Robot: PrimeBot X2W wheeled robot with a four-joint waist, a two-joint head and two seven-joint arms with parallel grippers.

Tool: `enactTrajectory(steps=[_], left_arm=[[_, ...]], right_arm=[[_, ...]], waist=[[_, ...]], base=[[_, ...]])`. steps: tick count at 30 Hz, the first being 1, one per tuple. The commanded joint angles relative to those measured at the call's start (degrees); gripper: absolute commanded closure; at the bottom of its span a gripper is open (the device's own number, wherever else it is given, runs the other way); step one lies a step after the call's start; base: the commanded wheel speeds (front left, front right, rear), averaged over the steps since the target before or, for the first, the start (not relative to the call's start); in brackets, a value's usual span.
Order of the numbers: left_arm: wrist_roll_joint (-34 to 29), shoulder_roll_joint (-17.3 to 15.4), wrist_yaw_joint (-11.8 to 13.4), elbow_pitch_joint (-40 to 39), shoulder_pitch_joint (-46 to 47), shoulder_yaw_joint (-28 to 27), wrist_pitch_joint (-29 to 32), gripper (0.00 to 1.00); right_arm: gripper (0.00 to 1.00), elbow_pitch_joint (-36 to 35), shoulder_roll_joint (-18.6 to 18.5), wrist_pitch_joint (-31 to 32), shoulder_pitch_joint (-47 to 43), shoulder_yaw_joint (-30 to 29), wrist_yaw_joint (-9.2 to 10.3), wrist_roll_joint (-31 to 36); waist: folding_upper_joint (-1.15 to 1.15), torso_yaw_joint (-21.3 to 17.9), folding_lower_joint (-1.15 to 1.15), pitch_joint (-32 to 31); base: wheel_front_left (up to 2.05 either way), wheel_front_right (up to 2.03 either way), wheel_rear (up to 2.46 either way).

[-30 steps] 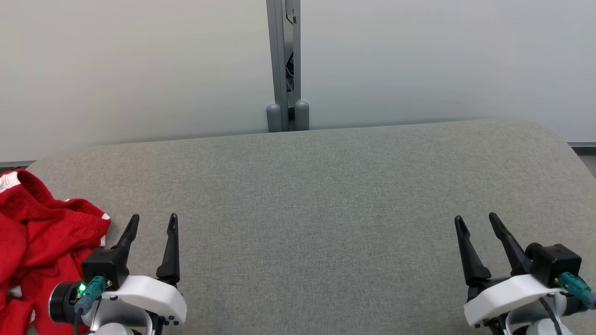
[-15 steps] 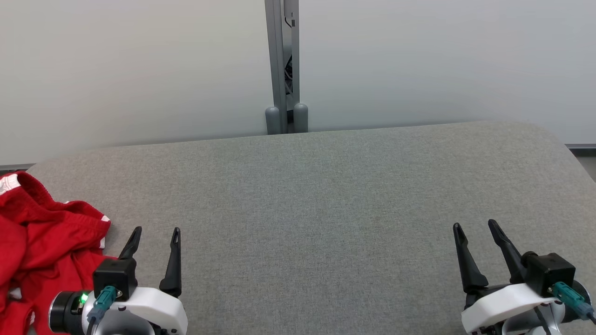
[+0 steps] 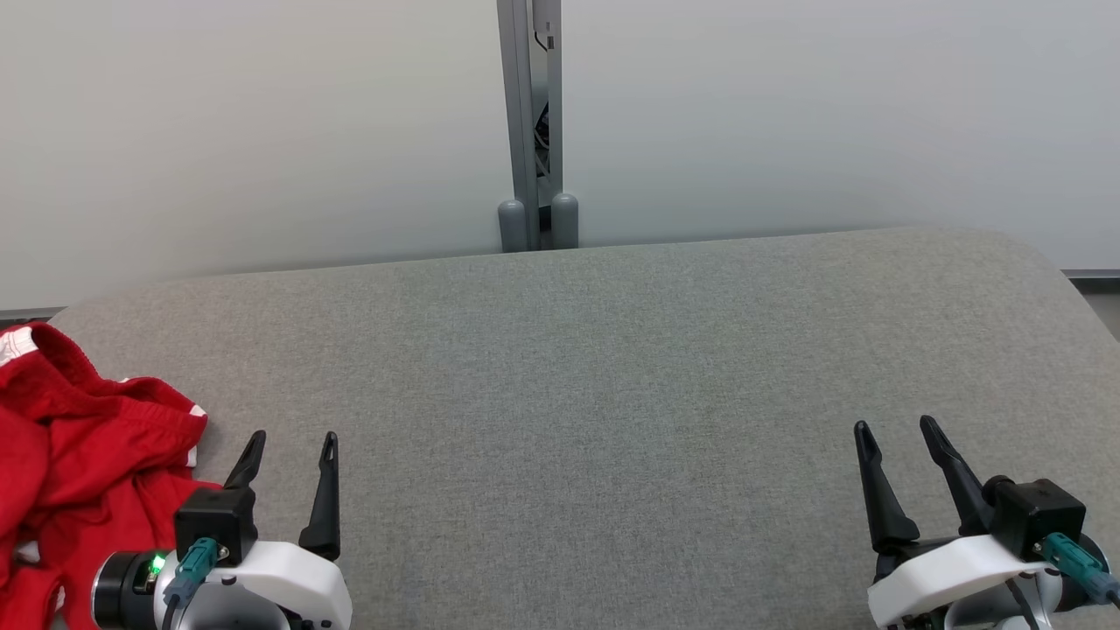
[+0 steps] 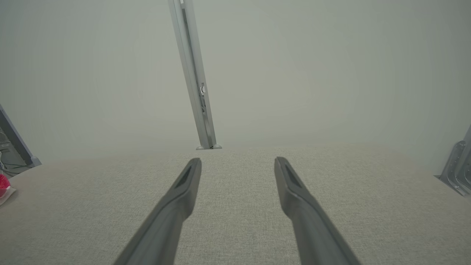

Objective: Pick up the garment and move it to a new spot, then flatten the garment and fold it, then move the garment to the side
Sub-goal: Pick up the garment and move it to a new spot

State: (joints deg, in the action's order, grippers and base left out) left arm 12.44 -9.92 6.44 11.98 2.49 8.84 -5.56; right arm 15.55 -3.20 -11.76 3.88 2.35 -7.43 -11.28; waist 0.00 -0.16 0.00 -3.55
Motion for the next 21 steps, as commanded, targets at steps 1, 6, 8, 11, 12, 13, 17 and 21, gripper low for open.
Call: enactTrajectory(steps=[1, 6, 8, 11, 12, 13, 17, 21], left_arm=[[0.23, -0.26, 0.2, 0.16, -0.5, -0.01, 0.06, 0.0], [0.69, -0.19, 0.25, 0.29, 0.49, 0.11, 0.02, 0.0], [0.92, -0.15, 0.37, 0.32, 1.05, 0.08, -0.1, 0.0], [0.79, -0.24, 0.56, 0.22, 1.81, 0.07, -0.35, 0.0], [0.84, -0.09, 0.61, 0.12, 1.91, 0.23, -0.43, 0.0], [0.79, -0.14, 0.77, 0.03, 1.75, 0.16, -0.4, 0.0], [1.09, -0.37, 0.86, -0.14, 2.13, 0.08, -0.44, 0.0], [1.21, -0.9, 0.97, -0.38, 2.51, -0.12, -0.58, 0.0]], right_arm=[[0.0, 0.09, 0.02, -0.48, -0.58, -0.16, -0.1, -0.38], [0.0, 0.25, 0.07, -0.68, -0.44, -0.39, -0.1, -0.59], [0.0, 0.0, 0.08, -0.69, -0.41, -0.21, -0.1, -0.54], [0.0, -0.42, 0.05, -0.7, -0.3, 0.15, -0.1, -0.41], [0.0, -0.69, 0.06, -0.75, -0.3, 0.11, -0.1, -0.51], [0.0, -0.9, 0.07, -0.73, -0.12, 0.44, -0.1, -0.49], [0.0, -1.35, 0.09, -0.73, -0.06, 0.84, -0.1, -0.58], [0.0, -1.8, 0.11, -0.78, 0.02, 1.07, -0.1, -0.7]], waist=[[0.0, 0.01, 0.0, 0.03], [0.0, 0.92, 0.0, 0.34], [0.0, 2.03, 0.0, 0.44], [0.0, 4.53, 0.0, 0.6], [0.0, 5.68, 0.0, 0.66], [0.0, 6.65, 0.0, 0.71], [0.0, 11.65, 0.0, 0.71], [0.0, 17.09, 0.0, 0.78]], base=[[0.0, 0.0, 0.0], [0.0, 0.0, 0.0], [0.0, 0.0, 0.0], [0.0, 0.0, 0.0], [0.0, 0.0, 0.0], [0.0, 0.0, 0.0], [0.0, 0.0, 0.0], [0.0, 0.0, 0.0]])
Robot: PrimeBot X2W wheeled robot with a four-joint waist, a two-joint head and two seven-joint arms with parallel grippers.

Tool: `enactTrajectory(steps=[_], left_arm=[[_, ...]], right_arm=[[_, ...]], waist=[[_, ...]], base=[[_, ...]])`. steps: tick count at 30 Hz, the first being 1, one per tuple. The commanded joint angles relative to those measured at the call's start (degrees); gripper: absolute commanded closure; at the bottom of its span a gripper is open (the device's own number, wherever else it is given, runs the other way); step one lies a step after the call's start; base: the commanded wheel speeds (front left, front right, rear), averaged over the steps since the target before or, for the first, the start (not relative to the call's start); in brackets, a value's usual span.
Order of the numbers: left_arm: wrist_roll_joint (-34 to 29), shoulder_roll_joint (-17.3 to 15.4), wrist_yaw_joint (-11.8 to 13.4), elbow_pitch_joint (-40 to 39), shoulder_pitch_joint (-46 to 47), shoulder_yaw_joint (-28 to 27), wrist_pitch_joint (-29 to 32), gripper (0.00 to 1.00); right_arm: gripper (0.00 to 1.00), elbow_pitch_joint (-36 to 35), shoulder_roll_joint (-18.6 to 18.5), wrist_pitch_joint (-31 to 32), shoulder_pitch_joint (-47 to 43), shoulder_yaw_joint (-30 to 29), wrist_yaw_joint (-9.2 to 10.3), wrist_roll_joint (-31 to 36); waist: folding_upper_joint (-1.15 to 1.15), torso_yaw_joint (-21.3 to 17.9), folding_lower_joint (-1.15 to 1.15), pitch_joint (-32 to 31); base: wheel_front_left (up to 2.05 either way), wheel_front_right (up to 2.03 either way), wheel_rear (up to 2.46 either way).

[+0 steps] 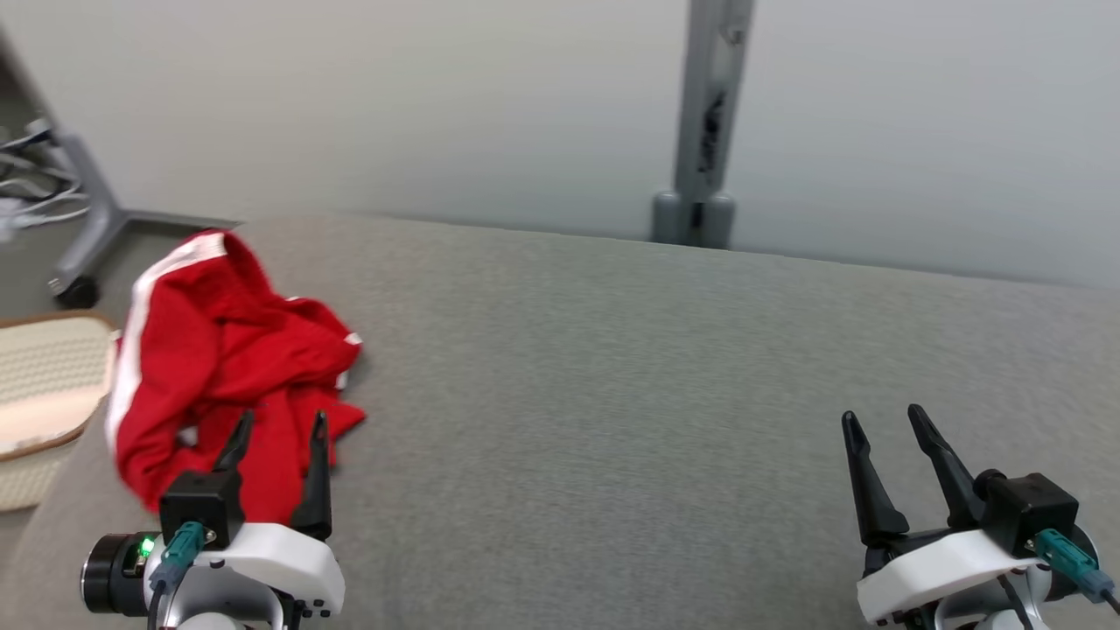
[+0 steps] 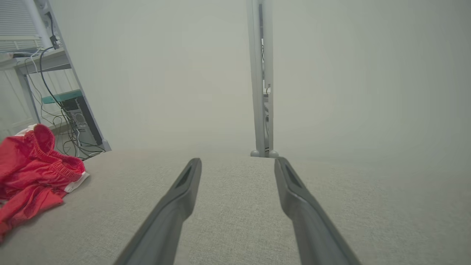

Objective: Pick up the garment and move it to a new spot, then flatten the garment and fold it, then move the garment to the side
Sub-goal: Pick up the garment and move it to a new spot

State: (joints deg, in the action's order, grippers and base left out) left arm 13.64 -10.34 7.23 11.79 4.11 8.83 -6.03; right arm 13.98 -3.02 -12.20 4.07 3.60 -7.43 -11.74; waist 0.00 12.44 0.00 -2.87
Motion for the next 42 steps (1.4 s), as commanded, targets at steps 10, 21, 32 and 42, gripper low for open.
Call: enactTrajectory(steps=[10, 21, 32, 42], left_arm=[[1.1, -1.14, 0.49, -0.49, 1.1, -0.84, -0.7, 0.0], [1.63, -1.55, 1.07, -1.05, 0.24, -1.13, -1.18, 0.0], [1.76, -1.71, 1.57, -1.39, 1.55, -0.34, -0.76, 0.0], [-0.1, -3.21, 0.39, -3.93, 12.96, 1.02, 2.38, 0.0]], right_arm=[[0.0, 0.03, -0.02, -0.6, 0.88, 1.84, -0.1, -0.91], [0.0, 0.9, -0.01, -1.11, 1.74, 2.64, -0.06, -1.3], [0.0, 1.44, -0.01, -1.62, 2.02, 2.31, -0.06, -0.9], [0.0, -0.12, 0.0, -0.21, 1.02, 1.75, -0.06, 0.87]], waist=[[0.0, 14.49, 0.0, 0.34], [0.0, 16.16, 0.0, 1.0], [0.0, 16.31, 0.0, 1.28], [0.0, 15.49, 0.0, 1.61]], base=[[0.0, 0.0, 0.0], [0.0, 0.0, 0.0], [0.0, 0.0, 0.0], [0.0, 0.0, 0.0]])
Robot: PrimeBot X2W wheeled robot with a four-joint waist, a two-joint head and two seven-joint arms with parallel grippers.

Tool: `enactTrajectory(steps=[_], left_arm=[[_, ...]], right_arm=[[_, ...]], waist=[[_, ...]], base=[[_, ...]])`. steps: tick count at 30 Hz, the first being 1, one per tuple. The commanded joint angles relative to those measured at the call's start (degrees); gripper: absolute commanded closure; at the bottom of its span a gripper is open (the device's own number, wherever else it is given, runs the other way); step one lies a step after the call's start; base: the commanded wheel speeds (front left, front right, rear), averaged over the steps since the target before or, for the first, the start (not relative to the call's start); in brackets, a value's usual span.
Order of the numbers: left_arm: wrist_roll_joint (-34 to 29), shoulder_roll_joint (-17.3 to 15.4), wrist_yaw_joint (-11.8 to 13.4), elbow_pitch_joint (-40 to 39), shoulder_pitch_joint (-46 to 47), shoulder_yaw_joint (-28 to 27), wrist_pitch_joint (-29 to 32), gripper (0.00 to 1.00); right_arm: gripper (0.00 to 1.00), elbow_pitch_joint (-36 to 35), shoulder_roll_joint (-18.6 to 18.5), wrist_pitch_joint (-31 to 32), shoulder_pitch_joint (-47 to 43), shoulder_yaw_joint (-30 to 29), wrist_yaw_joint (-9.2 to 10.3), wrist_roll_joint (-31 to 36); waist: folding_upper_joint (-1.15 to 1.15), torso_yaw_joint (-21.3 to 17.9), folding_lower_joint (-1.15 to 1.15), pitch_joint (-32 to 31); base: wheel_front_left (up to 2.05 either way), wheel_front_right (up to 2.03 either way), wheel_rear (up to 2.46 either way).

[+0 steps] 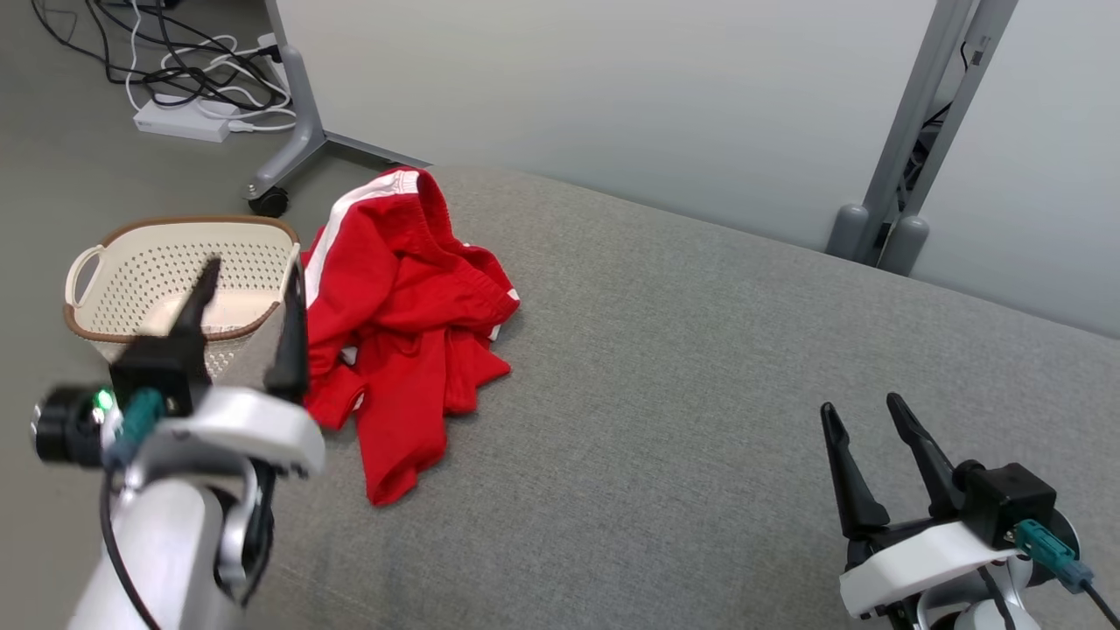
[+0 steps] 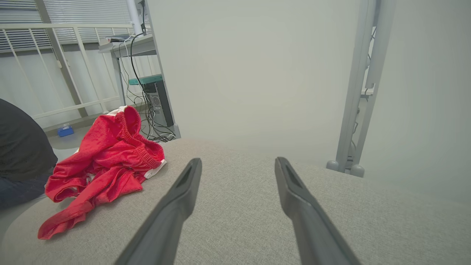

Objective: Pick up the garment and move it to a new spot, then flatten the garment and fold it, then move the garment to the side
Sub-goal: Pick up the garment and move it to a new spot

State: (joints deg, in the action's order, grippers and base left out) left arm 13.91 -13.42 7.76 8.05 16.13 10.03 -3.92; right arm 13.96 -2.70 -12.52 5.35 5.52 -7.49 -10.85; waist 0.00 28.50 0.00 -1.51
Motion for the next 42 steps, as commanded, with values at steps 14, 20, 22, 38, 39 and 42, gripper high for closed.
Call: enactTrajectory(steps=[14, 20, 22, 38, 39, 42], left_arm=[[4.69, -1.27, -4.28, 22.86, 22.97, -1.88, 9.37, 0.0], [6.65, -1.88, -5.2, 34.41, 27.6, -2.87, 13.49, 0.0], [7.65, -2.09, -5.65, 38.15, 29.09, -3.19, 15.03, 0.0], [8.68, -3.37, -3.72, 57.16, 34.96, -3.13, 18.03, 1.0], [8.78, -3.45, -3.83, 57.54, 35.16, -3.0, 17.93, 1.0], [8.0, -4.58, -3.18, 57.85, 36.09, -2.67, 14.79, 1.0]], right_arm=[[0.0, -5.45, -2.86, 3.87, 2.74, 2.99, 0.0, 0.17], [0.0, -6.63, -4.33, 4.46, 4.32, 3.72, 0.0, -0.69], [0.0, -7.0, -4.71, 4.69, 4.91, 4.24, 0.0, -0.85], [0.0, -7.32, -6.96, 4.14, 8.06, 5.46, 0.0, -2.09], [0.0, -7.2, -6.96, 4.17, 8.11, 5.33, 0.0, -2.14], [0.0, -6.75, -6.85, 3.81, 8.16, 4.98, 0.0, -2.08]], waist=[[0.0, -13.64, 0.0, 9.12], [0.0, -17.28, 0.0, 13.6], [0.0, -18.5, 0.0, 15.29], [0.0, -21.19, 0.0, 21.06], [0.0, -21.13, 0.0, 21.02], [0.0, -20.86, 0.0, 20.54]], base=[[0.0, 0.0, 0.0], [0.0, 0.0, 0.0], [0.0, 0.0, 0.0], [0.0, 0.0, 0.0], [0.0, 0.0, 0.0], [0.0, 0.0, 0.0]])
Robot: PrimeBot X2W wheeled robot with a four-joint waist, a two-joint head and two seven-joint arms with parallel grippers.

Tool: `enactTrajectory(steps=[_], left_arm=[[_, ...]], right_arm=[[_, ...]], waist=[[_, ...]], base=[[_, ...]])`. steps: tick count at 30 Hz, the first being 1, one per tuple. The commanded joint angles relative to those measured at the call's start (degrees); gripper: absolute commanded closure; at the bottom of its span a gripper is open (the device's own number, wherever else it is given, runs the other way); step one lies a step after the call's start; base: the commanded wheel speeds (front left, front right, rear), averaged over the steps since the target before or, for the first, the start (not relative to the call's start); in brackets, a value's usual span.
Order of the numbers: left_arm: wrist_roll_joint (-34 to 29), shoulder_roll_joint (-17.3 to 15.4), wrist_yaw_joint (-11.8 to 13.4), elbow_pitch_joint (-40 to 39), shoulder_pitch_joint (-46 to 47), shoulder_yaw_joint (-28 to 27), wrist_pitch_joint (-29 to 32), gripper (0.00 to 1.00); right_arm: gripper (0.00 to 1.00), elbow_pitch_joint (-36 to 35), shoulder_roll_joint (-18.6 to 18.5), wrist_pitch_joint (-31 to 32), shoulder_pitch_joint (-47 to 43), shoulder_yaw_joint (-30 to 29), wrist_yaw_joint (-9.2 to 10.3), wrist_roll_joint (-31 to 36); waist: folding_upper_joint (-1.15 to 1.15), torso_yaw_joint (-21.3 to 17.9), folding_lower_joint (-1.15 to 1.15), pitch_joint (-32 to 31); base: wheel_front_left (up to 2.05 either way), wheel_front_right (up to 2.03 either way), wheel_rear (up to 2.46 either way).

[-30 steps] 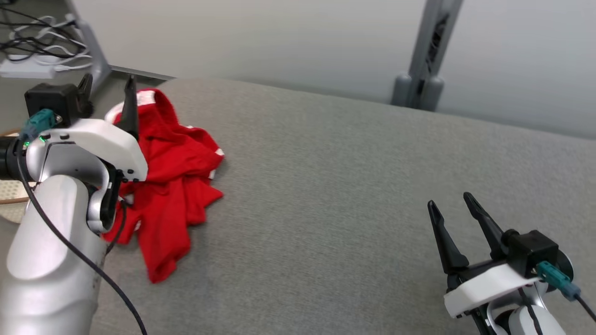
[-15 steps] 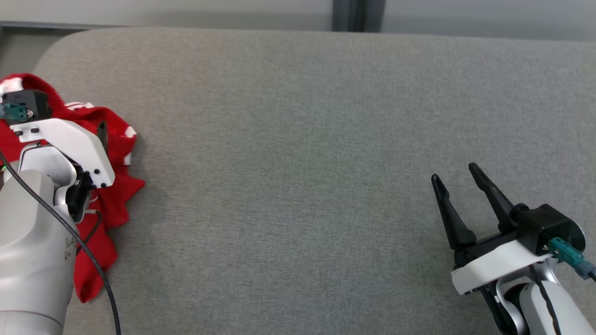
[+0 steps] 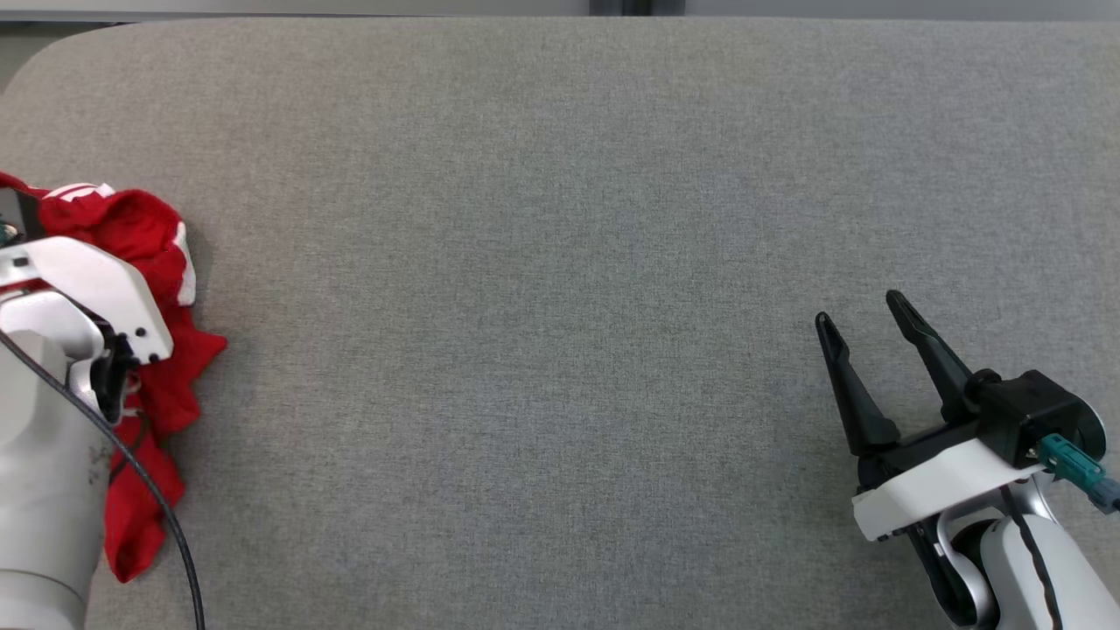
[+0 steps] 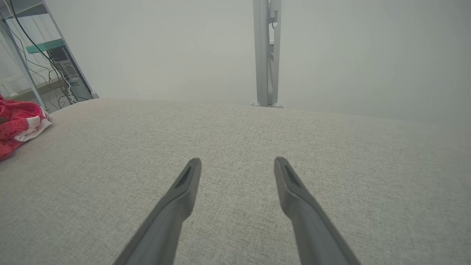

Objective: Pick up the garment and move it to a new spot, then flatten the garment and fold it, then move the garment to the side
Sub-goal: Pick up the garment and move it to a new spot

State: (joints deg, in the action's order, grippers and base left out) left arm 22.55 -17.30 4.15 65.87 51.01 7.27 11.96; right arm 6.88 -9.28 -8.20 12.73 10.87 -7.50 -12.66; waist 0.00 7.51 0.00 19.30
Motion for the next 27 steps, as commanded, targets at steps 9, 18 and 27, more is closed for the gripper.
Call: enactTrajectory(steps=[9, 18, 27], left_arm=[[0.89, -3.45, 1.32, -3.5, 3.63, -2.22, -14.54, 1.0], [1.5, -5.41, 0.7, -10.03, 0.28, -3.16, -21.2, 1.0], [0.98, -4.09, 3.35, -30.13, -13.33, -1.25, -19.09, 1.0]], right_arm=[[0.0, 0.89, 0.68, -1.21, -1.13, -0.99, 0.01, 0.26], [0.0, 1.74, 2.72, -1.77, -3.69, -1.35, 0.01, 1.43], [0.0, 2.0, 4.76, -1.78, -7.79, -2.72, 0.01, 1.78]], waist=[[0.0, 1.47, 0.0, -4.82], [0.0, 1.62, 0.0, -11.86], [0.0, 0.6, 0.0, -19.08]], base=[[0.0, 0.0, 0.0], [0.0, 0.0, 0.0], [0.0, 0.0, 0.0]])
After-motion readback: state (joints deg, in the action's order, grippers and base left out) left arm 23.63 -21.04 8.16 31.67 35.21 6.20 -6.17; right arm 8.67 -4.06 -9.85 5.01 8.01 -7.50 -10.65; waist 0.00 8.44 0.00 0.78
